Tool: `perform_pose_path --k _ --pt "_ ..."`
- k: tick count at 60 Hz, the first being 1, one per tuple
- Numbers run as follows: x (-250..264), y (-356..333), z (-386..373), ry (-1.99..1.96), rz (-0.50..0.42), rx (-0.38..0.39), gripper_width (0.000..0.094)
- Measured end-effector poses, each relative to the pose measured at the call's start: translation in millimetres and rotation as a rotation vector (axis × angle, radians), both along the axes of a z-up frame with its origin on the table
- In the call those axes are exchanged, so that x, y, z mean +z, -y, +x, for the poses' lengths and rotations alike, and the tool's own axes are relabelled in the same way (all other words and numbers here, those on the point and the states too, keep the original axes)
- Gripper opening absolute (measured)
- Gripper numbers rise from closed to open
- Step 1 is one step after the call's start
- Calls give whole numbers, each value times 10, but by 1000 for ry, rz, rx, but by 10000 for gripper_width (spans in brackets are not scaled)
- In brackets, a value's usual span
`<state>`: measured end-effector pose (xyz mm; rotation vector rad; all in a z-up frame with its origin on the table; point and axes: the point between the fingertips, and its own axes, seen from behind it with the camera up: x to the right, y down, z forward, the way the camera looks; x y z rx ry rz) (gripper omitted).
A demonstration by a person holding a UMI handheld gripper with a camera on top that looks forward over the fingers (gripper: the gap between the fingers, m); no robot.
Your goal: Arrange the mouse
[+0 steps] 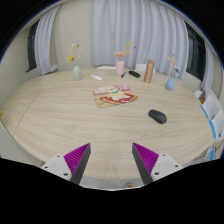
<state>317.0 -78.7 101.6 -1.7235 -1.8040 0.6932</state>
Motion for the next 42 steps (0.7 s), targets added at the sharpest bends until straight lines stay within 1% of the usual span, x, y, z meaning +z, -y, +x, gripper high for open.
perform_pose_path --k 7,18,30,37,42 --pt "16 -151 3 -13 -11 -11 854" --pt "-42 -803 46 -16 7 -33 856" --pt "-198 -1624 41 -22 60 -96 858" --pt "-308 -2012 21 -23 61 -133 857" --pt "-394 -2207 -23 -25 54 -146 859"
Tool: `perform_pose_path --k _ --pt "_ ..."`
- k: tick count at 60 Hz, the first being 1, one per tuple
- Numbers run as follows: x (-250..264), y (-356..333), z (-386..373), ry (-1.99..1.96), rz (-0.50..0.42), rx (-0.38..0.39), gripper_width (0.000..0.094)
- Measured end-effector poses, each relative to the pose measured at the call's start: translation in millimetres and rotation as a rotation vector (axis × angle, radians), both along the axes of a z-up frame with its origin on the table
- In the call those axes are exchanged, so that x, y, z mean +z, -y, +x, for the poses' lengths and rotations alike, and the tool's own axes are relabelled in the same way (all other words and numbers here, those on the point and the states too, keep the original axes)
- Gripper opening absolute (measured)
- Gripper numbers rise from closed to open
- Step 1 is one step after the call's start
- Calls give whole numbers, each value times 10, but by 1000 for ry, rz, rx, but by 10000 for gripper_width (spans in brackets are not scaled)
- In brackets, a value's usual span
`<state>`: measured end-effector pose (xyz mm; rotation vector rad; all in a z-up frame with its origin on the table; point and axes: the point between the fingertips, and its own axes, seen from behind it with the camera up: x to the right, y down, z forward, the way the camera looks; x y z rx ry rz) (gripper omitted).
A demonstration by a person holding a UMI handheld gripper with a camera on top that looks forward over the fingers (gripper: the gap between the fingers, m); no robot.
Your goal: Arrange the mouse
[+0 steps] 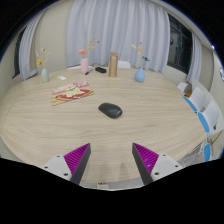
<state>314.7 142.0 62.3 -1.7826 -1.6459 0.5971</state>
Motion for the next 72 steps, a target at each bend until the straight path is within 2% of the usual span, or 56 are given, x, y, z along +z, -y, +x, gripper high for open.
perform_pose_path --k 15,41,56,72 --pt "-265 -228 -448 -3 -15 36 857" --pt "-663 -332 -1478 5 -21 55 856" --pt "-744 -383 -2017 -6 -41 70 855" --pt "-747 -552 -2435 -4 -38 31 857"
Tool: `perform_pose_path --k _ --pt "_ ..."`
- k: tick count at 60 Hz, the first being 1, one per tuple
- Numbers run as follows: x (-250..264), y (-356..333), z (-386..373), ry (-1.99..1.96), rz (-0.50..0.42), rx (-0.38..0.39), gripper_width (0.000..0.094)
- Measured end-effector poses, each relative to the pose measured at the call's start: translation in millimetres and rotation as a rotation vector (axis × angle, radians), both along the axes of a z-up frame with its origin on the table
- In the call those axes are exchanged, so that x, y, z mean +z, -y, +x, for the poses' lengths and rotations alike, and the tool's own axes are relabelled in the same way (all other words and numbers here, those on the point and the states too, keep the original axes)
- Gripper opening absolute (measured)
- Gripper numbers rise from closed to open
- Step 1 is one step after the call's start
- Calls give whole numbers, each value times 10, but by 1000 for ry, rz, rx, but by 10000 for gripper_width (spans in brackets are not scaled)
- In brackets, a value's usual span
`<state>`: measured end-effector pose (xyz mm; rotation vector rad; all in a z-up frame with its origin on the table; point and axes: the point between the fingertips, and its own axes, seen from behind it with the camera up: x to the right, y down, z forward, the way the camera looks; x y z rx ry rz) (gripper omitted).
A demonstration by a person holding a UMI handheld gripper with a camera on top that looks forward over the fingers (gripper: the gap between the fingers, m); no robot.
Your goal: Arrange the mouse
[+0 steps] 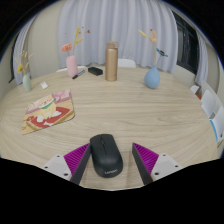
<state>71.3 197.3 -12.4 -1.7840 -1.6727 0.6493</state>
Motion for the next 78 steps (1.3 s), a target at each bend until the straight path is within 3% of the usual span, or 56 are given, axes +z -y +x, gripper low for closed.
perform_pose_path --k 11,16,19,31,42,51,57,68,78 --pt "-13 -114 -146 3 -7 -32 817" --pt "-26 -92 -173 14 -30 -30 649" --pt "-23 -100 -179 19 -28 -29 457" --pt "17 -61 -197 38 -10 -11 363" --pt "704 166 -550 -59 6 38 357" --pt "1484 790 -1231 -174 -69 59 358" --pt "1660 1361 -1651 -213 -105 88 355" --pt "966 2229 -1908 -126 -115 119 357" --pt "142 2513 -1760 -1 -96 107 361"
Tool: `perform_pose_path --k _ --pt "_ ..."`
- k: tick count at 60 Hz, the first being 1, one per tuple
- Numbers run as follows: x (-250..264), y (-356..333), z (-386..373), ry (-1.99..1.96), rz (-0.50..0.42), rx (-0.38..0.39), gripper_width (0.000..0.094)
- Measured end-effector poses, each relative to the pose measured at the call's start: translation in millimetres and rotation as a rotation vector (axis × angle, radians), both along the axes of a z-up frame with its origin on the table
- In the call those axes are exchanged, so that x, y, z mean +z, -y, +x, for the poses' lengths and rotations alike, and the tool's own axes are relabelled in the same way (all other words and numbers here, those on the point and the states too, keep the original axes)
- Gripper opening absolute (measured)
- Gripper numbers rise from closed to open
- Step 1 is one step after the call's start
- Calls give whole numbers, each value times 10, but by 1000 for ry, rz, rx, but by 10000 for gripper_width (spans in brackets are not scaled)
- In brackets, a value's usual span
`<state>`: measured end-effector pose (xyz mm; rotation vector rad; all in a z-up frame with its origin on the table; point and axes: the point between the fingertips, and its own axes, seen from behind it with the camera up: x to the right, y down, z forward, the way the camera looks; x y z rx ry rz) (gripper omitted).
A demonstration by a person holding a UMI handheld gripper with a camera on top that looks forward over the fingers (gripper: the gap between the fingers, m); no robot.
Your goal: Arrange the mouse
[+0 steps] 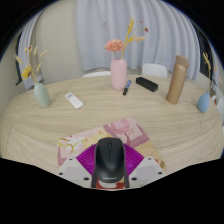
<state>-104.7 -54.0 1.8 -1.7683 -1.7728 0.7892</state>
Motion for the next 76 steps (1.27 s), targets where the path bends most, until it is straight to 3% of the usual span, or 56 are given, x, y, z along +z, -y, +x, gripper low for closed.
perform_pose_path --k 8,11,14,23,36,55,76 --pt "-130 -28 56 -10 58 -10 416" --pt "-149 -53 85 7 92 -13 606" --pt "-93 -18 115 17 91 -7 867" --pt "405 -17 443 -17 55 -1 851" --pt "939 -217 1699 -9 41 6 851" --pt "792 -557 3338 69 66 -76 852" --pt "718 -688 3754 78 94 -111 854"
